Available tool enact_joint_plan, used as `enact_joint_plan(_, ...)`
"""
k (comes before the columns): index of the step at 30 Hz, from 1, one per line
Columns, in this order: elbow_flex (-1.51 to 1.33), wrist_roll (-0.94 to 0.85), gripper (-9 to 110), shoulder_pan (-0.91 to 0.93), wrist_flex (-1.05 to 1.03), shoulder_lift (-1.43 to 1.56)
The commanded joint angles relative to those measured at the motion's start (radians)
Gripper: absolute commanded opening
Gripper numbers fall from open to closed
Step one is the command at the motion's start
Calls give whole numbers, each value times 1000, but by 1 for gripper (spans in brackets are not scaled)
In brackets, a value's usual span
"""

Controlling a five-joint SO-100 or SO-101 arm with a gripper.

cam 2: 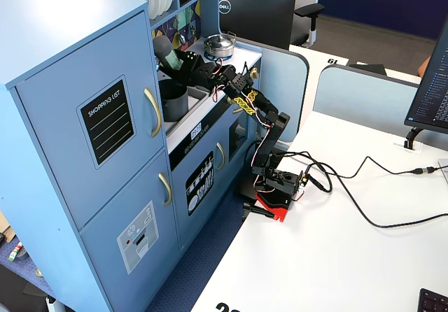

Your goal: Put salt in the gray recipient

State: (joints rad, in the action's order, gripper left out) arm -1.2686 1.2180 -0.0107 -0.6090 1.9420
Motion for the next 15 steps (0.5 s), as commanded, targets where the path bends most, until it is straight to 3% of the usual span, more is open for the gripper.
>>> enact_joint_plan(1, 123, -67, 0, -51, 212, -9)
enact_joint_plan(4, 167, -48, 0, -46, 152, -37)
enact_joint_plan(11, 166, 40, 0, 3, -249, -54)
enact_joint_plan(15, 164, 17, 0, -14, -164, -71)
